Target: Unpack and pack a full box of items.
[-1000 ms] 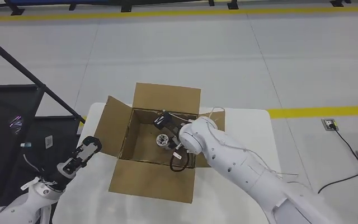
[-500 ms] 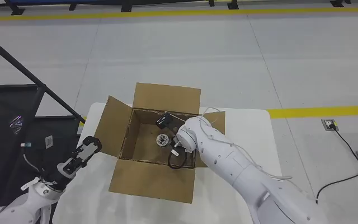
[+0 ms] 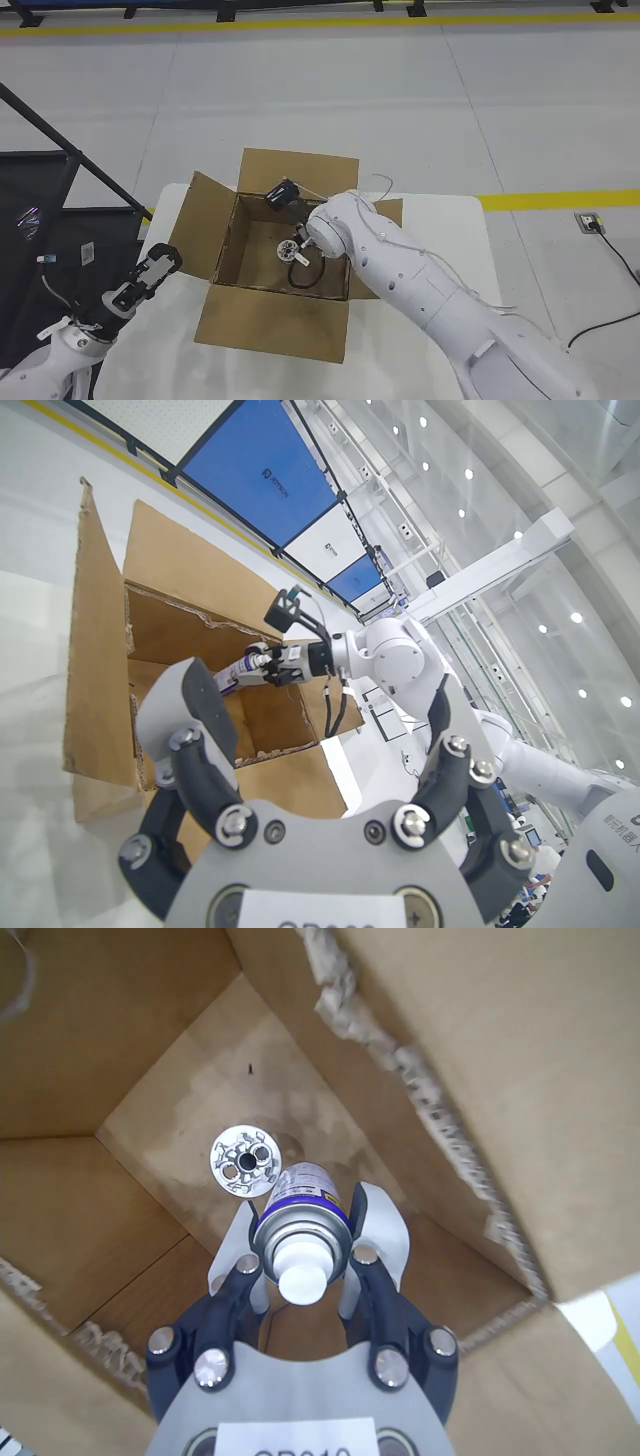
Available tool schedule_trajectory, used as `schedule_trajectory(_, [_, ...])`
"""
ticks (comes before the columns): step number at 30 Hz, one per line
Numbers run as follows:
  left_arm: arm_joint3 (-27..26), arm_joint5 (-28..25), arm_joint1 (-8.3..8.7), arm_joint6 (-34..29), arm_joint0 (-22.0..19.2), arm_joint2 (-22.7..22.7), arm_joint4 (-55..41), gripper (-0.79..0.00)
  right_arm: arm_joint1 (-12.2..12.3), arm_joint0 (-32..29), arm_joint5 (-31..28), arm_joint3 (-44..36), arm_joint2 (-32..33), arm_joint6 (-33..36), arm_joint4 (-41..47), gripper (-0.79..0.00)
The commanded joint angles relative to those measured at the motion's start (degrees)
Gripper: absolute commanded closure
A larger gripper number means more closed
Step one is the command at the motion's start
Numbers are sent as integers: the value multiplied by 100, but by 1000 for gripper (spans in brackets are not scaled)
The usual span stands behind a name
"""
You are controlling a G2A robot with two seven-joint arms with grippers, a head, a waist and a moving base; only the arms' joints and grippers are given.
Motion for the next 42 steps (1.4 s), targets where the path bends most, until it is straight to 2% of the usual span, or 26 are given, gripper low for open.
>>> schedule_trajectory(1, [0, 0, 0, 0, 0, 0, 0, -785, 238, -201, 304, -978, 323, 414, -411, 0])
schedule_trajectory(5, [0, 0, 0, 0, 0, 0, 0, -785, 763, -1012, 930, -3177, 1269, 1297, -1669, 0])
schedule_trajectory(9, [0, 0, 0, 0, 0, 0, 0, -785, 1198, -2327, 1307, -5306, 2562, 1903, -3073, 0])
schedule_trajectory(11, [0, 0, 0, 0, 0, 0, 0, -785, 1339, -2965, 1456, -5915, 3242, 2051, -3708, 0])
schedule_trajectory(14, [0, 0, 0, 0, 0, 0, 0, -785, 1441, -3616, 1583, -6236, 3969, 2263, -4207, 0])
schedule_trajectory(17, [0, 0, 0, 0, 0, 0, 0, -785, 1484, -3964, 1450, -5991, 4515, 2164, -3940, 0])
schedule_trajectory(24, [0, 0, 0, 0, 0, 0, 0, -785, 1509, -3865, 1201, -4011, 5251, 1624, -3045, 0])
schedule_trajectory(29, [0, 0, 0, 0, 0, 0, 0, -785, 1507, -3534, 1115, -2715, 5310, 1239, -2852, 0])
schedule_trajectory(33, [0, 0, 0, 0, 0, 0, 0, -785, 1492, -3304, 1116, -2117, 5234, 1018, -2806, 0])
schedule_trajectory(34, [0, 0, 0, 0, 0, 0, 0, -785, 1490, -3272, 1114, -2025, 5230, 973, -2778, -34])
schedule_trajectory(35, [0, 0, 0, 0, 0, 0, 0, -785, 1488, -3246, 1101, -1955, 5227, 937, -2745, -234])
schedule_trajectory(36, [0, 0, 0, 0, 0, 0, 0, -785, 1488, -3227, 1087, -1899, 5225, 916, -2714, -308])
schedule_trajectory(38, [0, 0, 0, 0, 0, 0, 0, -785, 1489, -3201, 1063, -1807, 5221, 886, -2679, -382])
schedule_trajectory(39, [0, 0, 0, 0, 0, 0, 0, -785, 1490, -3192, 1057, -1773, 5217, 876, -2667, -613])
schedule_trajectory(40, [0, 0, 0, 0, 0, 0, 0, -785, 1490, -3184, 1055, -1746, 5215, 870, -2654, -739])
schedule_trajectory(41, [0, 0, 0, 0, 0, 0, 0, -785, 1491, -3179, 1055, -1727, 5212, 863, -2646, -785])
schedule_trajectory(42, [0, 0, 0, 0, 0, 0, 0, -785, 1492, -3174, 1047, -1715, 5209, 860, -2625, -785])
